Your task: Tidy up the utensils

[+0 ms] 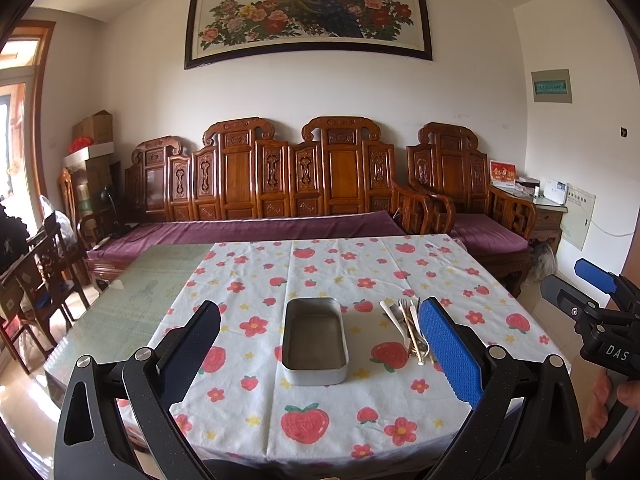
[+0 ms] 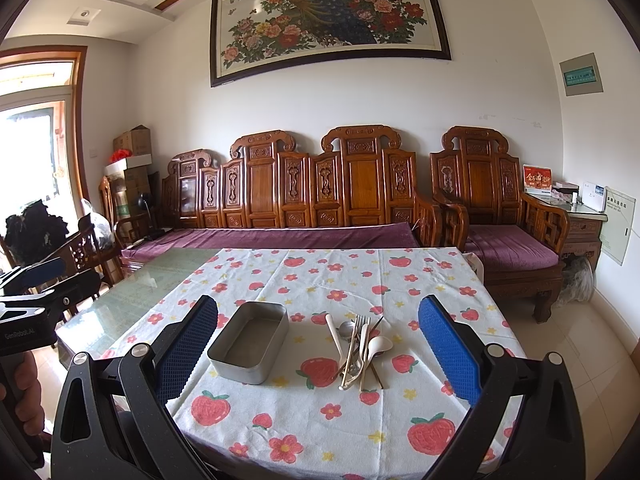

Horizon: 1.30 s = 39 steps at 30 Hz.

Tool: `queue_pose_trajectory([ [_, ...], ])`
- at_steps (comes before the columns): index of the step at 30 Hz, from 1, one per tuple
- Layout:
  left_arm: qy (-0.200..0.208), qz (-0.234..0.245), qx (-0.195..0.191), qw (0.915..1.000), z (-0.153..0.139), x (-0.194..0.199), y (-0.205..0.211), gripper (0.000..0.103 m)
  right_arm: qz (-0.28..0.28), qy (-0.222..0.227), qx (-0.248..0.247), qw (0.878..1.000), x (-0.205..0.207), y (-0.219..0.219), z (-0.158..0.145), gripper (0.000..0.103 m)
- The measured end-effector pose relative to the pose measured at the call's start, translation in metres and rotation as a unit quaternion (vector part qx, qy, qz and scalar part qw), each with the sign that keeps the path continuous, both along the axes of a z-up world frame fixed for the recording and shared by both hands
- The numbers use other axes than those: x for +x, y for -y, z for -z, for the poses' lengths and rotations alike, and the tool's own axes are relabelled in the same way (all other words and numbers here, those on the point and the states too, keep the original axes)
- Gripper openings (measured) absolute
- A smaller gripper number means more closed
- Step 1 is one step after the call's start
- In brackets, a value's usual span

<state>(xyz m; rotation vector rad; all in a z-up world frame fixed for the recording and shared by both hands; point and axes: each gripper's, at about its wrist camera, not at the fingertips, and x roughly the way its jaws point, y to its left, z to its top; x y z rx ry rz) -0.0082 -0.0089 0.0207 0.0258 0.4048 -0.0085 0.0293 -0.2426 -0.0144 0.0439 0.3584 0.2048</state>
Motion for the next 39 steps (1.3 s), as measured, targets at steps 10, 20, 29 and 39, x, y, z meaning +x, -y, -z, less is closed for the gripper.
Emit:
queue_pose_trajectory([
  [10, -0.062, 0.016, 0.007, 0.9979, 0.026, 0.034, 0.007, 0.097, -0.001, -0.030, -0.010, 1.000, 0.025, -0.001, 0.022, 0.101],
  [20, -0.122, 0.047, 0.013, 0.9914, 0.086, 0.084, 0.010, 0.097, 0.001, -0.076, -0.015, 0.997, 0.075, 0.010, 0.078, 0.097],
  [29, -0.151, 0.086, 0.021, 0.9846, 0.123, 0.130, 0.028, 0.097, 0.002, -0.113, -0.021, 0.993, 0.123, 0.027, 0.114, 0.084],
  [39, -0.179, 0.109, 0.033, 0.9772, 0.156, 0.180, 0.054, 0.097, 0.023, -0.144, -0.021, 0.989, 0.176, 0.048, 0.153, 0.076],
])
